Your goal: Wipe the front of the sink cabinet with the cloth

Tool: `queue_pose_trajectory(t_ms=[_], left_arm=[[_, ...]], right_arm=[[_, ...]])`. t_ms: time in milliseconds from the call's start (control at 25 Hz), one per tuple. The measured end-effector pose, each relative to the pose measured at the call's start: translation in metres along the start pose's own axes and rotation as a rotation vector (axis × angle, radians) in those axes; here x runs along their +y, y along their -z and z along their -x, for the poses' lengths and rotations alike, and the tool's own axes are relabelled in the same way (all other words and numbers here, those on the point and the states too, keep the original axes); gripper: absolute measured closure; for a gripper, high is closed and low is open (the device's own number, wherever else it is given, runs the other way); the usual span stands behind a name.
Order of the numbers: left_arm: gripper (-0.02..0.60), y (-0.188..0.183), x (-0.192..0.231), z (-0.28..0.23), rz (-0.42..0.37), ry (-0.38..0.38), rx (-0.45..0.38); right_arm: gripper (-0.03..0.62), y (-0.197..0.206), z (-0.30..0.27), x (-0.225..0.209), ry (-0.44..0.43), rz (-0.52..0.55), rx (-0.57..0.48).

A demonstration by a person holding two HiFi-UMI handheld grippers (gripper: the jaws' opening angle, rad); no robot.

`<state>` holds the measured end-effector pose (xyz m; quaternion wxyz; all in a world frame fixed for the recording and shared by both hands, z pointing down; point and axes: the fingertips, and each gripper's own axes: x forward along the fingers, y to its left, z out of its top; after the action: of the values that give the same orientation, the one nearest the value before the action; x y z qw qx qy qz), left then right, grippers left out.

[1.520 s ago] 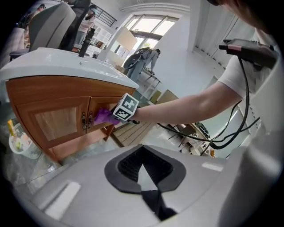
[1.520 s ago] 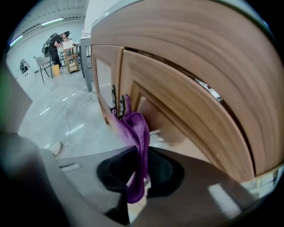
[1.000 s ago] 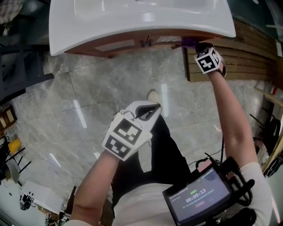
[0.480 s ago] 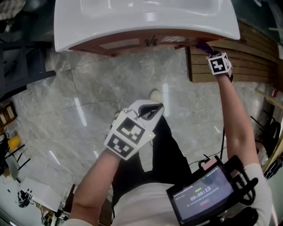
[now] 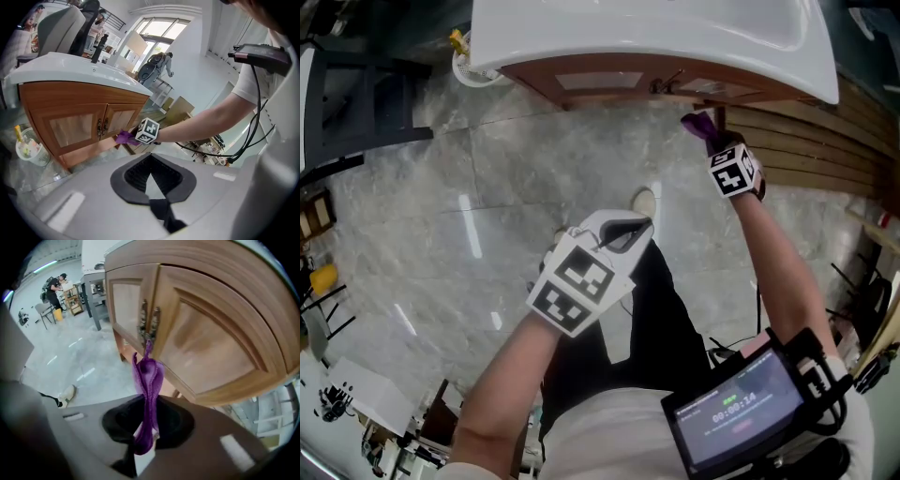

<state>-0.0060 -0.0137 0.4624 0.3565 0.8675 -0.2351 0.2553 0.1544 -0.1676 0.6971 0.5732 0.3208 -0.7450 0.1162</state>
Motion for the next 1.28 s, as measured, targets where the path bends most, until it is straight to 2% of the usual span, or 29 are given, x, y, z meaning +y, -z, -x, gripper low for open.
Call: queue_pose_trajectory(t_ms=[160, 360, 520, 720, 960, 1280], left_arm=[[0.574, 0.016, 0.011, 0.022, 0.025, -0.027, -0.016], [0.574, 0.039, 0.031, 0.047, 0.076, -0.072, -0.039], [0.574, 0.056, 0.053, 0.063, 0.121, -0.126, -0.059], [0.574, 0.073, 0.074, 0.081, 0.162, -0.175, -0.071], [0.574, 0.081, 0.092, 0.077, 0.183, -0.181, -0.086], [0.574, 0.066, 0.086, 0.051, 0.158, -0.127, -0.069]], right_arm=[[0.539, -0.064, -0.015, 0.083, -0.113, 0.101, -0.065], [0.539, -0.147, -0.034, 0.16, -0.229, 0.135, -0.145], [0.539, -0.203, -0.051, 0.196, -0.277, 0.168, -0.196], [0.539, -0.251, -0.079, 0.224, -0.302, 0.171, -0.222], [0.539, -0.265, -0.107, 0.217, -0.278, 0.15, -0.211], [0.539, -0.217, -0.119, 0.155, -0.185, 0.072, -0.169]])
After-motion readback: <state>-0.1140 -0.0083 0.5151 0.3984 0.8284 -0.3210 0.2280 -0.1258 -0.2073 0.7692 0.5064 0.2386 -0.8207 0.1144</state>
